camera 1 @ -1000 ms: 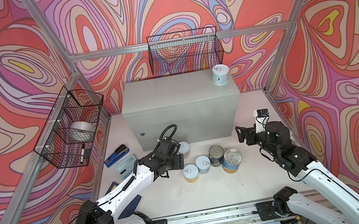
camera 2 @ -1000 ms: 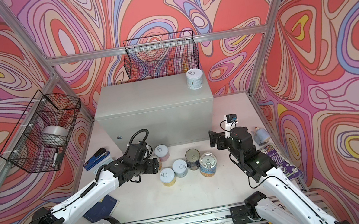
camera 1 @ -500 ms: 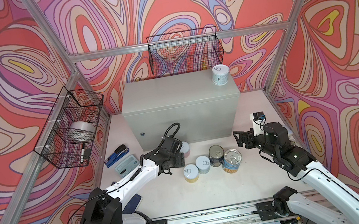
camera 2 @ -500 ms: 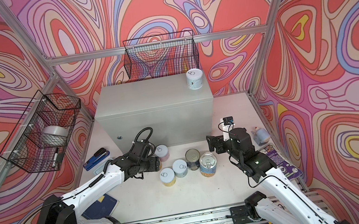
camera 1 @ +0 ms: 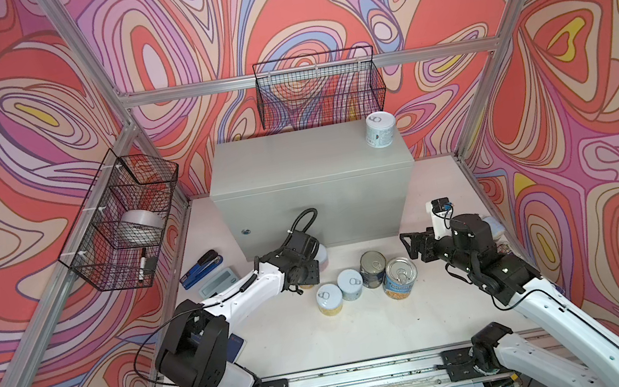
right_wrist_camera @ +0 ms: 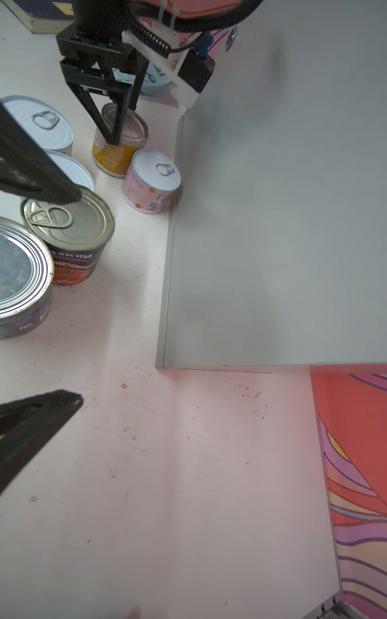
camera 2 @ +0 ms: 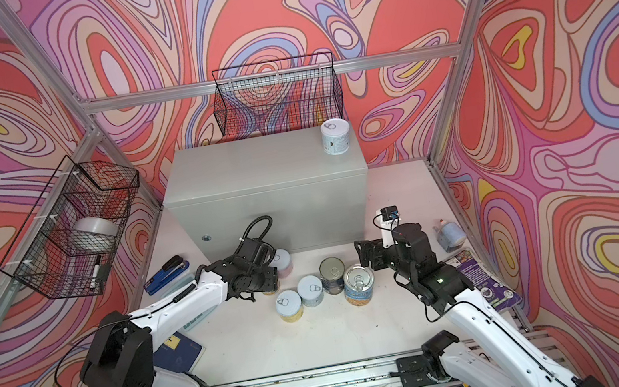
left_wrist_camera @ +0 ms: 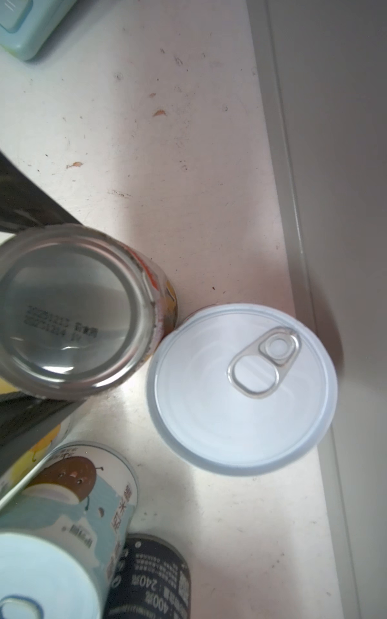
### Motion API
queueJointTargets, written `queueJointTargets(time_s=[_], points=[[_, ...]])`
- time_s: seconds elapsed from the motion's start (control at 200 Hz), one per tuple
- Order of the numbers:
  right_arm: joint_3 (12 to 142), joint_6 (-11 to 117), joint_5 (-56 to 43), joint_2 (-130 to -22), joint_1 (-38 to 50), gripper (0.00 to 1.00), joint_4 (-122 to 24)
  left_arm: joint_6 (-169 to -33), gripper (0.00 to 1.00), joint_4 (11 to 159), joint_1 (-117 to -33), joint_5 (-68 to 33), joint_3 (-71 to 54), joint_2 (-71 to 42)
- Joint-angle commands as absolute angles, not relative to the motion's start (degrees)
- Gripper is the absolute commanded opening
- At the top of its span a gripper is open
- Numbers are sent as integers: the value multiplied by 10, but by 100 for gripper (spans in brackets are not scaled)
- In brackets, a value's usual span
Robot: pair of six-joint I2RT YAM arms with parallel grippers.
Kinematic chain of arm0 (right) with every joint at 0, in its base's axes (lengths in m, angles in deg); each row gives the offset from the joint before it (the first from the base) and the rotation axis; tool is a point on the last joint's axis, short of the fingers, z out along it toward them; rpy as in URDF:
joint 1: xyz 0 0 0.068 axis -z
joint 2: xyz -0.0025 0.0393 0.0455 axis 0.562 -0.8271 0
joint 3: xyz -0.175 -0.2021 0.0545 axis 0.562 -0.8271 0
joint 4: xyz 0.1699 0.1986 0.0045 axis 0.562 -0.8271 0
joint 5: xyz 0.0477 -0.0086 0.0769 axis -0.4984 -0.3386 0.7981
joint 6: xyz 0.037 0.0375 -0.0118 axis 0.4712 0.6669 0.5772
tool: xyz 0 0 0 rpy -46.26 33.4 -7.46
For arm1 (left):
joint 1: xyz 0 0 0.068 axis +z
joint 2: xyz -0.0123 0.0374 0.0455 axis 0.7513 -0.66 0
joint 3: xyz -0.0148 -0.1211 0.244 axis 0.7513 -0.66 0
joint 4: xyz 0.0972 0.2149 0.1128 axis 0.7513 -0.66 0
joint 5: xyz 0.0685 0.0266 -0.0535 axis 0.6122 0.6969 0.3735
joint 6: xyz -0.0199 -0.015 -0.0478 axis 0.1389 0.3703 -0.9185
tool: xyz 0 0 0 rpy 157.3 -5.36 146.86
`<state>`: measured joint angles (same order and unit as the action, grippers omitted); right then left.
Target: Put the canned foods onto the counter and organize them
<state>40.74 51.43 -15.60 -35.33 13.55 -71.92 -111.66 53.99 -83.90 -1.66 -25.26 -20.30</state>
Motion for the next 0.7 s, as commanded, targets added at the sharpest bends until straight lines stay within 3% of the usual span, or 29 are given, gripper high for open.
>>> queueJointTargets(time_s=[0.0,0.245,0.691], points=[[401,522,-124,-369,137,90,-692,-1115,54,527,-837,2,-233,-213],[417,510,-64,-407,137,88,-667,-1108,36,503,-837,7,-228,-182],[399,519,-34,-434,135,88,-602,-1079,32,321,-838,0,-89,-27]])
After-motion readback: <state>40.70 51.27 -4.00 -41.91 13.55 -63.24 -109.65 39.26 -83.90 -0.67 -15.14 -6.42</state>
